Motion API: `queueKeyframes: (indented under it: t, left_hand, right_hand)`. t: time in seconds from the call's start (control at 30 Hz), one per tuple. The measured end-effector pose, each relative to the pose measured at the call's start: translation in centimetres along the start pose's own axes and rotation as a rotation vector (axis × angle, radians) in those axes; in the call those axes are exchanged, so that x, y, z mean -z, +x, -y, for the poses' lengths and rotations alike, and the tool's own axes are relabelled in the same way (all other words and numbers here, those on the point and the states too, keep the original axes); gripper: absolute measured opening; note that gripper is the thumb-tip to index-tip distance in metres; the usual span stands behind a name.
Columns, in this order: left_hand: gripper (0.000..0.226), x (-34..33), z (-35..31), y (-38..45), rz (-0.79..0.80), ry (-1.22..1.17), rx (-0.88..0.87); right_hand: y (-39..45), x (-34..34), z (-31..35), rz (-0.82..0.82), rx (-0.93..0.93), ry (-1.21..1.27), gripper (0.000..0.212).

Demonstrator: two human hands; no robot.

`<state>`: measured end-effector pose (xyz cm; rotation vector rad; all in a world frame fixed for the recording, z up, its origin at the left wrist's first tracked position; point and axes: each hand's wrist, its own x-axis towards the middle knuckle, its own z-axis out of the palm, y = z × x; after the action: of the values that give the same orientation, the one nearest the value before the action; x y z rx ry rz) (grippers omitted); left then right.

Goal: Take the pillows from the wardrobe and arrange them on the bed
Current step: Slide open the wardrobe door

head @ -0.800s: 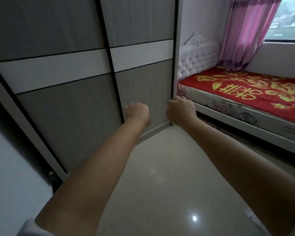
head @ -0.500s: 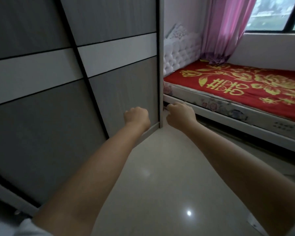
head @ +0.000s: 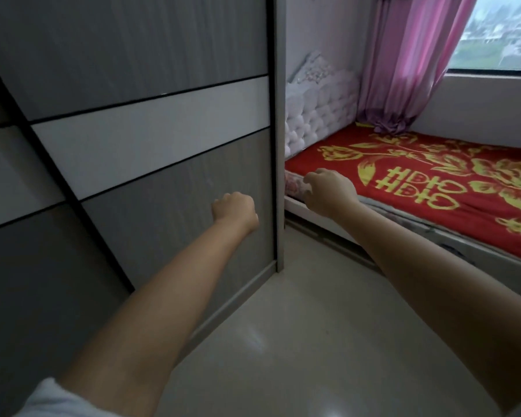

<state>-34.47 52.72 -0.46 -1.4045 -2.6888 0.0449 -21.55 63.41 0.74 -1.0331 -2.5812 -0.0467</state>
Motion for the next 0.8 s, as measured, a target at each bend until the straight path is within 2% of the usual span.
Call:
queueKeyframes:
  t: [0.27,0.4,0.5,0.6,0.7,0.8]
  left_hand:
    - [0.033,-2.2,3.6,21.8,-0.136,0.023,-0.009]
    - [0.025,-1.6,4.3,32.2,-0.292,-0.013,-0.089]
    - [0.014,-0.5,4.0,38.8,-0.485,-0.012,-0.183]
    - [0.015,0.8,3.0,44.7,-0.566,-0.048,-0.248]
    - [0.018,1.8,1.7,50.6,-0.697,-0.009,-0.273]
    - [0.04,3.5,0.5,56.1,-0.813,0.064,-0.208]
  right_hand:
    - [21.1,-7.4,-4.8,-0.043,-0.021,0.023,0.02]
    - [31.5,-9.5,-7.2,-0.085,-0.016,0.033,0.022]
    - [38.4,-10.7,-9.0,-0.128,-0.012,0.053,0.028]
    - [44.7,-12.1,-10.7,-0.161,0.04,0.081,0.031]
    - [51.1,-12.5,-12.2,-0.336,0.193,0.064,0.031]
    - [58.0,-12.3,-13.5,-0.489,0.314,0.033,0.036]
